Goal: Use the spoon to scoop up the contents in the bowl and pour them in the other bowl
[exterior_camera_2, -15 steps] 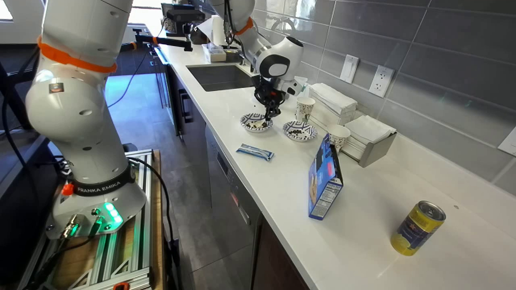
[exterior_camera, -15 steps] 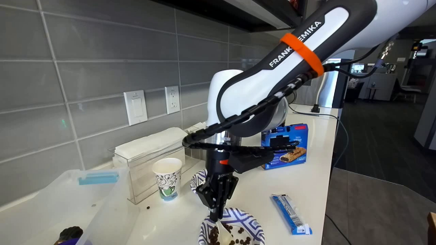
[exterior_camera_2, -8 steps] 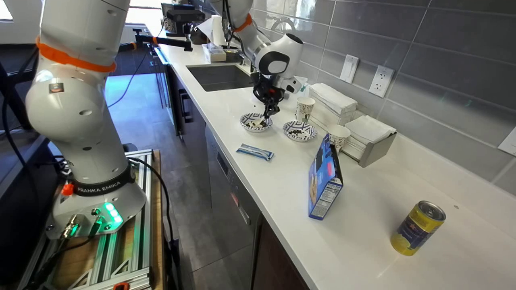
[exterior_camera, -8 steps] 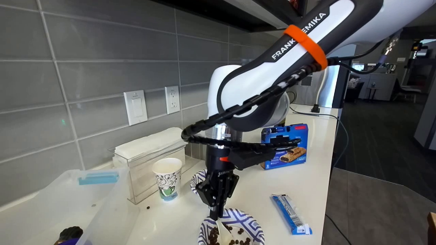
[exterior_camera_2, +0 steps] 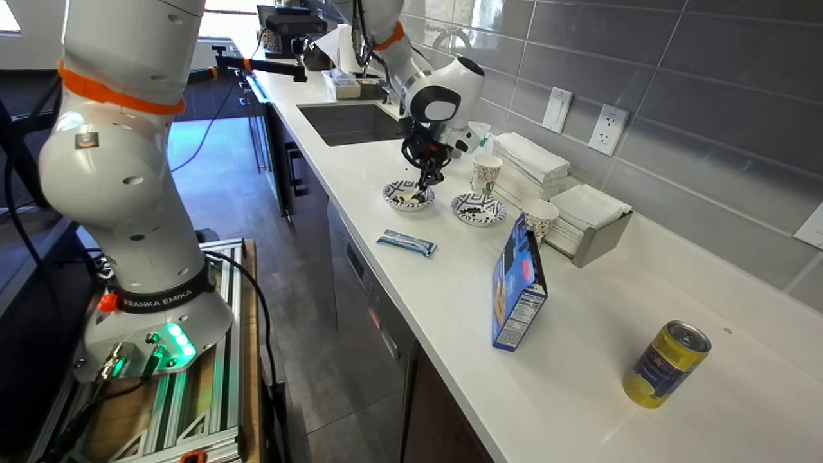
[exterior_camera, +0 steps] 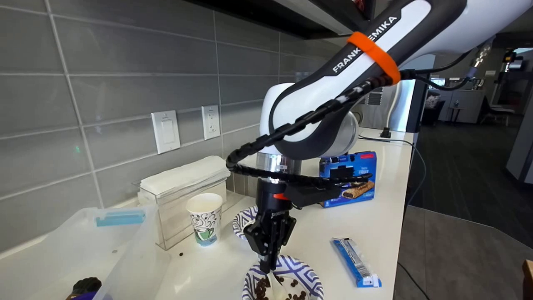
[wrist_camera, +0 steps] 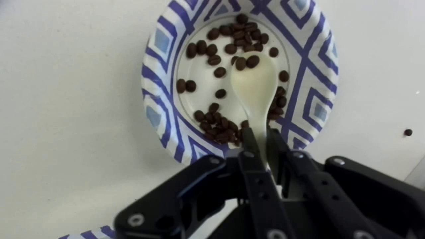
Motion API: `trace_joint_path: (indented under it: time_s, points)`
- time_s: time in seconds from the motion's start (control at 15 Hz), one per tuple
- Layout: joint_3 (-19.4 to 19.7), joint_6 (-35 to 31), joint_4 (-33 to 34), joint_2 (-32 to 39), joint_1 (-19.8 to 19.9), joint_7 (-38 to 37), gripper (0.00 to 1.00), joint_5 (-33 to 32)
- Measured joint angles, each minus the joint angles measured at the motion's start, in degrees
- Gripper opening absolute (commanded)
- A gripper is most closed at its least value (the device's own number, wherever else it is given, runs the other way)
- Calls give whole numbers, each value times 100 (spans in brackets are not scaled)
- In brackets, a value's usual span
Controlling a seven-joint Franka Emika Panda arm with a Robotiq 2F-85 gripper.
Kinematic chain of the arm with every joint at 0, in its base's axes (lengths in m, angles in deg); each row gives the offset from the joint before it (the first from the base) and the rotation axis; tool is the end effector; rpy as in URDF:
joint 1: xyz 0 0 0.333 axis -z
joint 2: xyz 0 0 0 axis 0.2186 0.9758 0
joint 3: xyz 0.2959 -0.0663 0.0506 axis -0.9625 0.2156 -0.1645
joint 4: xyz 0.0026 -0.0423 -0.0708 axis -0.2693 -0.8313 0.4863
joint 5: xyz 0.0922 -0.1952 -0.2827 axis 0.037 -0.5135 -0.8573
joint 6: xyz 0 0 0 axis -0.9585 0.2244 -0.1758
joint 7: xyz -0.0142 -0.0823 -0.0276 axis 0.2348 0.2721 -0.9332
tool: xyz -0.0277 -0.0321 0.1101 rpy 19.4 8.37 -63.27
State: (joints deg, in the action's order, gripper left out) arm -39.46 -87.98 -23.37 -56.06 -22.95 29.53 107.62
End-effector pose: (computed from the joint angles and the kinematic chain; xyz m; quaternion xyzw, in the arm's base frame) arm 0.5461 0.2035 0.2633 -0.9892 0.0118 0.0478 0.1378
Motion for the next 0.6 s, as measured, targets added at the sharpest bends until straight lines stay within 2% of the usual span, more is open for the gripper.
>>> trace_joint_path:
  time_s: [0.6]
  points:
    - [-4, 31, -260, -106, 96, 5, 3, 147]
